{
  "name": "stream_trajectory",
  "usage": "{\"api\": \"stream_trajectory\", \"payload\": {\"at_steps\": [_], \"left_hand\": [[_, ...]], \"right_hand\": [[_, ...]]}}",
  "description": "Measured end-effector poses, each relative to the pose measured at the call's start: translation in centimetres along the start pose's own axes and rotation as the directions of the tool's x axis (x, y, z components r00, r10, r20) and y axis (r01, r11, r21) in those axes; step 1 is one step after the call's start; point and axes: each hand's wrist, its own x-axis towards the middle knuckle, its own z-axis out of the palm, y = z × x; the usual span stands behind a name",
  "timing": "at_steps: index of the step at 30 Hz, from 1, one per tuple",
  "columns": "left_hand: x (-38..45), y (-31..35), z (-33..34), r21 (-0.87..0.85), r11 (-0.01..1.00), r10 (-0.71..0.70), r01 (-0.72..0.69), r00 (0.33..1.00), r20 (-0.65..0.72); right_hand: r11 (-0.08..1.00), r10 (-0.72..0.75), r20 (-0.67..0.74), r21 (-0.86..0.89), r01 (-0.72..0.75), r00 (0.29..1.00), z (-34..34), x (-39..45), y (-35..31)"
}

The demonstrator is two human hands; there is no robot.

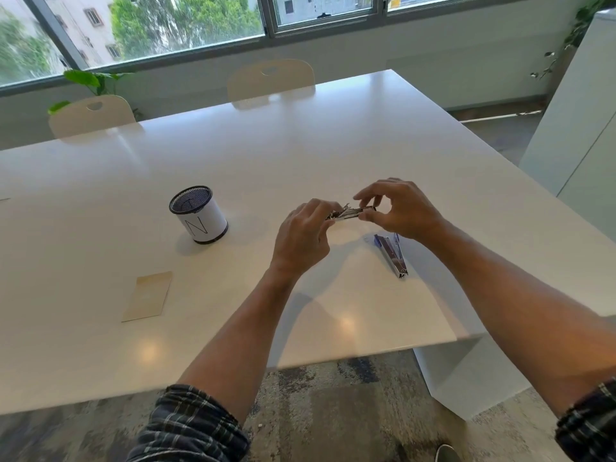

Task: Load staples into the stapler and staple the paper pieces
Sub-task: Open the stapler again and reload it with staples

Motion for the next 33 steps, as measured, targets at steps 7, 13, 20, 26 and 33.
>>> {"api": "stream_trajectory", "payload": {"at_steps": [7, 13, 20, 26, 33], "left_hand": [[0.0, 0.1, -0.1, 0.067, 0.997, 0.019, -0.022, 0.999, 0.039], [0.6, -0.3, -0.7, -0.010, 0.997, -0.076, 0.078, 0.985, 0.157], [1.0, -1.8, -1.5, -0.218, 0.866, -0.413, 0.449, 0.890, 0.191], [1.1, -2.5, -2.1, -0.393, 0.688, -0.584, 0.610, 0.787, 0.198], [1.2, -3.0, -2.5, -0.613, 0.460, -0.610, 0.643, 0.730, 0.308]], "right_hand": [[0.999, 0.042, 0.035, 0.024, -0.043, 0.998, 0.2, 0.0, 0.5], [0.997, 0.040, 0.030, 0.057, -0.042, 0.999, 0.0, 0.1, 0.3], [0.998, -0.017, 0.061, 0.062, 0.013, 0.998, -0.8, 0.5, 0.6], [0.991, -0.052, 0.078, 0.131, 0.041, 0.996, -1.0, 0.9, 0.5], [0.985, -0.112, 0.141, 0.147, 0.091, 0.984, -1.2, 1.1, 0.1]]}}
